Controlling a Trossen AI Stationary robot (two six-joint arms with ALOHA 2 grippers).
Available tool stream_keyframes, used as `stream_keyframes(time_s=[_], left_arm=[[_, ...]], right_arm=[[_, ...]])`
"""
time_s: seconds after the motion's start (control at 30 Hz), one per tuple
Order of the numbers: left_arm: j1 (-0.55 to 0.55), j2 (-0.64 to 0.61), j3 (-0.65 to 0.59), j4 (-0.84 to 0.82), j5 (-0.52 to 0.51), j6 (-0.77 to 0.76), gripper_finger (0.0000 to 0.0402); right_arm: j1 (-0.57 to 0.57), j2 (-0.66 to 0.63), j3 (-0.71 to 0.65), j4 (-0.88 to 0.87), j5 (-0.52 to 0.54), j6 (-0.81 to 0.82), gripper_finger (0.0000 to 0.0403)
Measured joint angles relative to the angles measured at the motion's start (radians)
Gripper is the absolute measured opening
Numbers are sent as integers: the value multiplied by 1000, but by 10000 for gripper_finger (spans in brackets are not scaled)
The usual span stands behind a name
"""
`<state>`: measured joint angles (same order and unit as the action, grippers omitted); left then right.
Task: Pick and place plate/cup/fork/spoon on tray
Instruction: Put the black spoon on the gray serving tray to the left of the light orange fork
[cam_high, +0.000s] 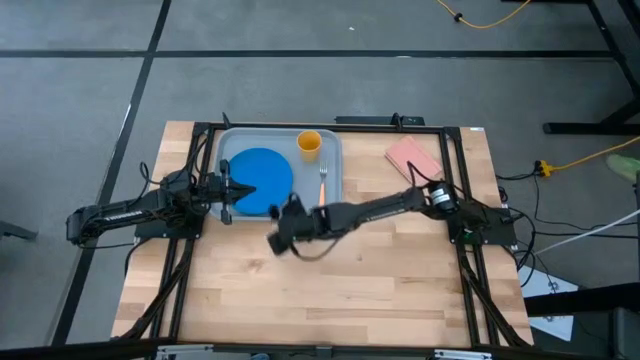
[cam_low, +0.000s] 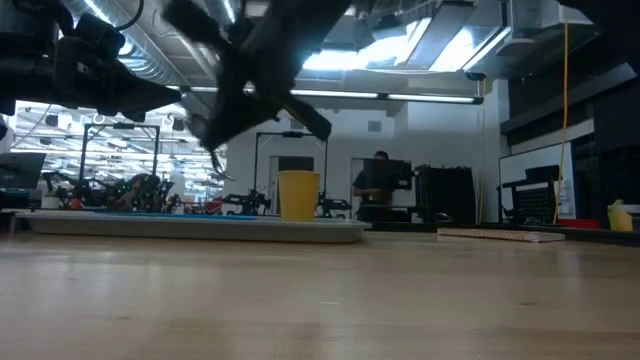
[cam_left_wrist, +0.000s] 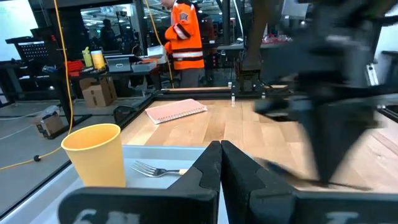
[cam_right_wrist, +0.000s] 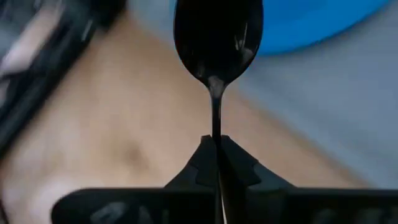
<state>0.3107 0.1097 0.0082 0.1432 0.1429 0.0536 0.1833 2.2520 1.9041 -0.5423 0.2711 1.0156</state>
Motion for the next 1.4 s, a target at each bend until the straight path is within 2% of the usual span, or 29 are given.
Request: stream_keyframes(time_s=[0.17, 0.47, 0.8, 1.0, 1.4], left_arm=[[0, 0, 0, 0, 0, 0, 0], [0, 0, 0, 0, 0, 0, 0], [0, 0, 0, 0, 0, 0, 0], [0, 0, 0, 3, 0, 0, 0], [0, 0, 0, 0, -2, 1, 0]], right_arm=[[-87, 3, -12, -21, 97, 137, 1], [-222, 10, -61, -79, 98, 338, 2], [-287, 57, -59, -138, -16, 341, 4], [-298, 69, -60, -163, -11, 337, 22], [-299, 69, -60, -183, -11, 315, 27]])
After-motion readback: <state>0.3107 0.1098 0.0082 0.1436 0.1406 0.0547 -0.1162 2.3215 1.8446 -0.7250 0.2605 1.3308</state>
